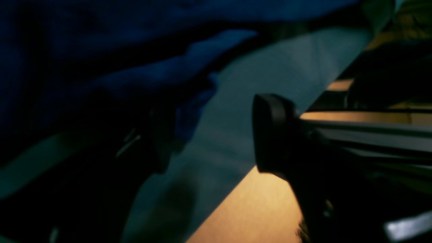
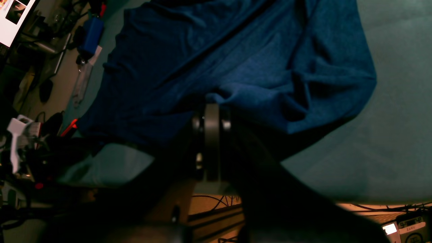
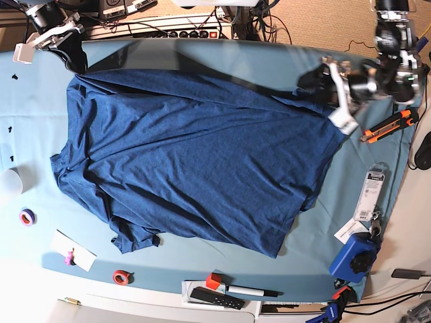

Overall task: Layout the t-shirt on the table in an organized manner, then fold the t-shirt properly
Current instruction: 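Lift the held shirt edge with the left gripper and pull it outward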

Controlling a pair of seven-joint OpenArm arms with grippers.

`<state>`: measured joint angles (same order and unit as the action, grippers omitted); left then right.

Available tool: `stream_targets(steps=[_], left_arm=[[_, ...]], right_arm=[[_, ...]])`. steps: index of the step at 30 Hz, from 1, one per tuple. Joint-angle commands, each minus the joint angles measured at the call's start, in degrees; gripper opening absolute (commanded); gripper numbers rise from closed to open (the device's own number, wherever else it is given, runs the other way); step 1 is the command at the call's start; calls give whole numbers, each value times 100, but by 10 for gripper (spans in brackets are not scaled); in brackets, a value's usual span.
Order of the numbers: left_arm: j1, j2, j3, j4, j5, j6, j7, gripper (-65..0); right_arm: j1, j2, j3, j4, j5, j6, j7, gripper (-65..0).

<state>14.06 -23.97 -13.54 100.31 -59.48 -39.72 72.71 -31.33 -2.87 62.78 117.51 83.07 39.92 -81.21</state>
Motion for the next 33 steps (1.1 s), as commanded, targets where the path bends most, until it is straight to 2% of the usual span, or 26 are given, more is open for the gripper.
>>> stream_targets(steps=[1, 5, 8, 12, 14, 20, 22, 23, 25, 29, 31, 33], left_arm=[[-63, -63, 125, 61, -28, -28, -144, -288], [-190, -63, 424, 61, 391, -28, -380, -293], [-302, -63, 433, 61, 789, -28, -385, -329], [-315, -66, 433, 61, 1381, -28, -616, -329], [-319, -70, 433, 61, 1576, 85, -715, -329], [-343, -66, 433, 61, 1801, 92, -767, -334], [-343, -66, 433, 61, 1888, 146, -820, -391], [-343, -66, 433, 61, 1904, 227, -828, -450], [-343, -66, 433, 61, 1902, 258, -824, -637], [-343, -70, 433, 68, 1674, 234, -713, -650], [-343, -83, 428, 122, 977, 9, -313, -650], [-341, -81, 426, 245, 46, -28, 205, -650]], right_arm=[[-57, 66, 37, 105, 193, 8, 121, -650], [-57, 66, 37, 105, 193, 8, 121, -650], [-57, 66, 37, 105, 193, 8, 121, -650], [-57, 66, 37, 105, 193, 8, 121, -650], [-57, 66, 37, 105, 193, 8, 121, -650], [-57, 66, 37, 105, 193, 8, 121, -650], [-57, 66, 37, 105, 193, 8, 121, -650], [-57, 66, 37, 105, 193, 8, 121, -650], [-57, 66, 37, 105, 193, 8, 121, -650], [-57, 66, 37, 105, 193, 8, 121, -650], [-57, 66, 37, 105, 193, 8, 121, -650], [-57, 66, 37, 105, 193, 8, 121, -650]])
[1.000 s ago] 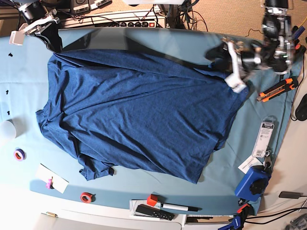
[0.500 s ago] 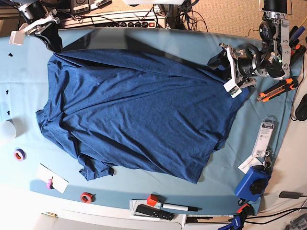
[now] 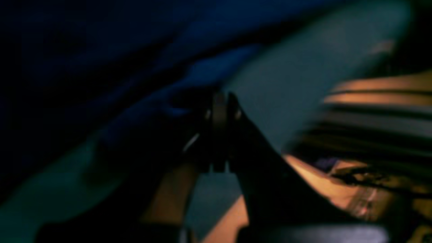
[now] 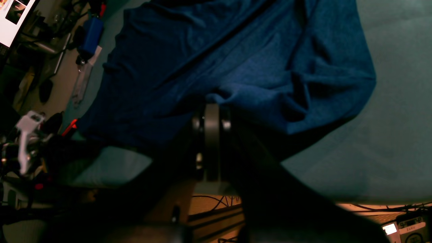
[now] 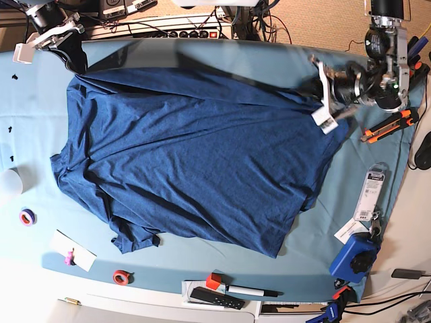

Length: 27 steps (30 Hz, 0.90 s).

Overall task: Layout the t-shirt on the table in an organized manner, then fold the t-shirt properly
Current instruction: 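Lift the held shirt edge with the left gripper and pull it outward, then raise the left gripper higher, flipping the shirt edge over the body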

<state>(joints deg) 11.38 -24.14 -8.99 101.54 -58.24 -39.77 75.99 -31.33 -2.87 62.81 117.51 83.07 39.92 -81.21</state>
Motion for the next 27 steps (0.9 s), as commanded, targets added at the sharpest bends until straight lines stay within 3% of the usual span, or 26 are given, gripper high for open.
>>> stream_targets(steps=[1, 4, 6, 14, 27], left_arm=[[-72, -66, -28, 188, -546, -23, 90, -650], [-74, -66, -28, 380, -1606, -23, 401, -650], [-76, -63, -28, 487, -1899, -23, 401, -650], [-109, -61, -245, 660, -1891, -23, 401, -650], [-452, -61, -2538, 1773, -2415, -23, 401, -650]], right_arm=[[-57, 66, 35, 105, 193, 8, 121, -650], [-57, 66, 35, 105, 193, 8, 121, -650], [-57, 63, 35, 105, 193, 8, 121, -650], [-57, 66, 35, 105, 193, 8, 121, -650], [-13, 63, 35, 1187, 193, 8, 121, -650]])
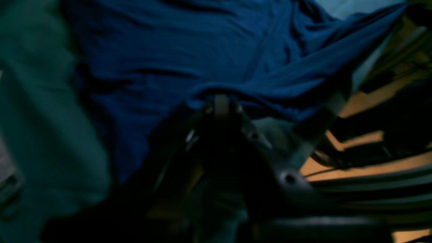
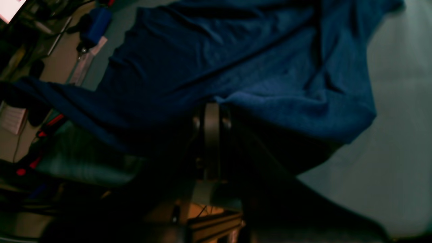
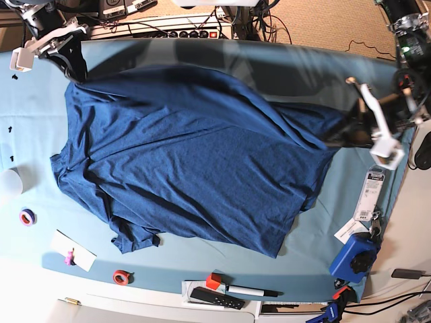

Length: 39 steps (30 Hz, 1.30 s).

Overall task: Layout the t-shirt on the table in an organized manner, then fold the t-shirt properly
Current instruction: 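Raise the left gripper higher, flipping the shirt edge over the body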

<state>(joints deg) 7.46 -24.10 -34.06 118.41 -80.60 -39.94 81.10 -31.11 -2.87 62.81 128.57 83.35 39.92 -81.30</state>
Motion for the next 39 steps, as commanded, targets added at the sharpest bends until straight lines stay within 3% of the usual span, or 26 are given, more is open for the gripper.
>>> stream_targets(steps=[1, 18, 26, 31, 36, 39], left_arm=[[-63, -66, -144, 127, -245, -6, -110, -650], [-61, -81, -1906, 205, -440, -6, -110, -650], [-63, -361, -2476, 205, -440, -6, -110, -650], [-66, -457, -2531, 199, -440, -6, -110, -650], [-63, -446, -2258, 116, -440, -6, -110, -650], [-63, -446, -1700, -66, 31, -6, -361, -650]], right_arm=[[-52, 63, 37, 155, 165, 8, 130, -650], [-256, 63, 107, 229, 165, 8, 130, -650], [-254, 66, 105, 229, 81, 8, 130, -650], [-114, 66, 101, 229, 22, 8, 130, -650], [256, 66, 98, 221, -815, 8, 130, -650], [385, 68, 85, 221, -1344, 8, 130, -650]])
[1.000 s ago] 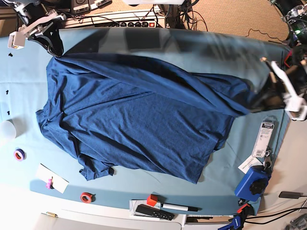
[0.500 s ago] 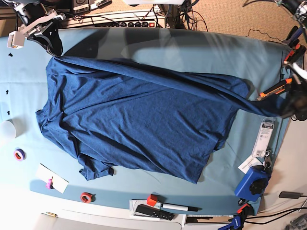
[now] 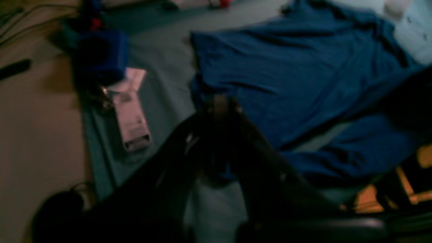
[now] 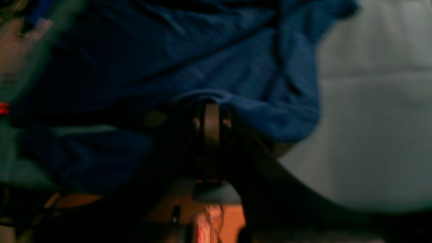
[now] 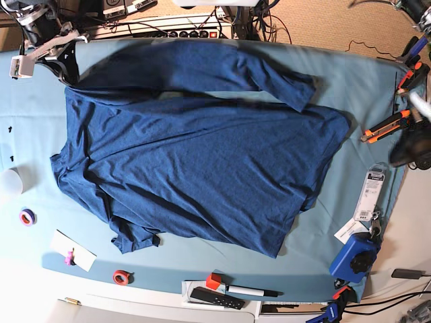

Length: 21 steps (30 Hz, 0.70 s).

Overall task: Layout the t-shirt on the table in an organized manner, then fold the t-shirt properly
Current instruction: 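Raise the left gripper higher, flipping the shirt edge over the body, then lower the left gripper to the shirt's side edge and grasp it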

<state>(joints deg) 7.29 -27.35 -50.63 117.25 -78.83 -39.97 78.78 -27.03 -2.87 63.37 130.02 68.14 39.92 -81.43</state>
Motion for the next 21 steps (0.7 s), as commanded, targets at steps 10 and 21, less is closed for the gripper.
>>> stream_targets(steps=[10, 21], left_arm=[[-44, -125, 1987, -468, 901, -3, 122, -650], [643, -122, 3027, -1816, 1504, 168, -44, -315]], right_arm=[[-11, 63, -669, 76, 79, 8, 143, -650], [-11, 66, -1196, 76, 39, 8, 143, -650]])
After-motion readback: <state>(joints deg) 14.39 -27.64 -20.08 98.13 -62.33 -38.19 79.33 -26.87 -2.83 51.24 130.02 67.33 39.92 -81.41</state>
